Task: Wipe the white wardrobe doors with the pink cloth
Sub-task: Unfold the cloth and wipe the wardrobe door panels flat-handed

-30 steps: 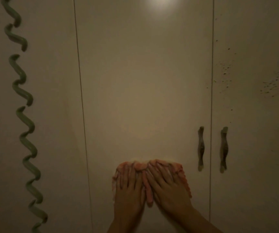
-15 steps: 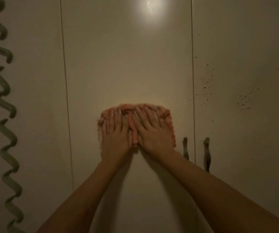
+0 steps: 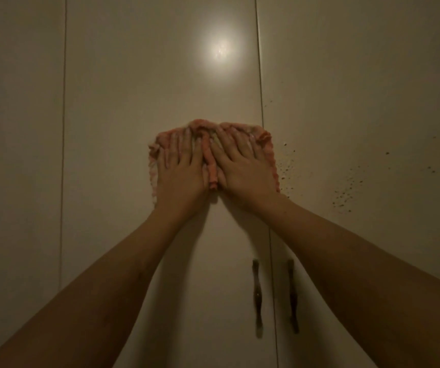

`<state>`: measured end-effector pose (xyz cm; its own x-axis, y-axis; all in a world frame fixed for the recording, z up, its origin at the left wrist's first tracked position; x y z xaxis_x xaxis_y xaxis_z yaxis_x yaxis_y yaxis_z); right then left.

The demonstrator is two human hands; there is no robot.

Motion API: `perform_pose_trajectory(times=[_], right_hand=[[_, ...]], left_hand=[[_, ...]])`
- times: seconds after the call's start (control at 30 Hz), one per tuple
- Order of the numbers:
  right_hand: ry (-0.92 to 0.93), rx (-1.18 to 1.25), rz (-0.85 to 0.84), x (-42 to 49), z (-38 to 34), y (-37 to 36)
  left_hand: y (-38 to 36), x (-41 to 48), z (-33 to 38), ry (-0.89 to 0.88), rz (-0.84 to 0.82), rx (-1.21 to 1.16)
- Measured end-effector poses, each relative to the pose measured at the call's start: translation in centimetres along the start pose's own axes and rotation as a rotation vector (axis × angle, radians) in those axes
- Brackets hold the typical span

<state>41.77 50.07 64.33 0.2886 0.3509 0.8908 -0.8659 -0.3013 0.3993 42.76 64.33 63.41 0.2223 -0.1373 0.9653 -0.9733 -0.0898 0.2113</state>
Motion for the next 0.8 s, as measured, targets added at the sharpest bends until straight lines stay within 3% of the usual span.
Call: perform_pose_trajectory(times=[0.8], right_hand=[[0.008, -0.025, 0.14, 7.5, 13.1, 8.7]], left_hand=[[2.9, 14.5, 8.0, -0.092, 0.159, -0.11]])
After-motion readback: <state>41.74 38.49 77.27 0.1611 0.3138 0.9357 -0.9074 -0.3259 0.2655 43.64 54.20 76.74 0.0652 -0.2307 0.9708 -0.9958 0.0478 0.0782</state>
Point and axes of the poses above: each hand's wrist, its own x-axis towards the middle knuckle, its own y-axis out of the back of the hand, z = x × y, the point moved 2 cm from there along x, towards the middle knuckle, and after that the axes turned 15 degrees about x, right-handed, at the moved point
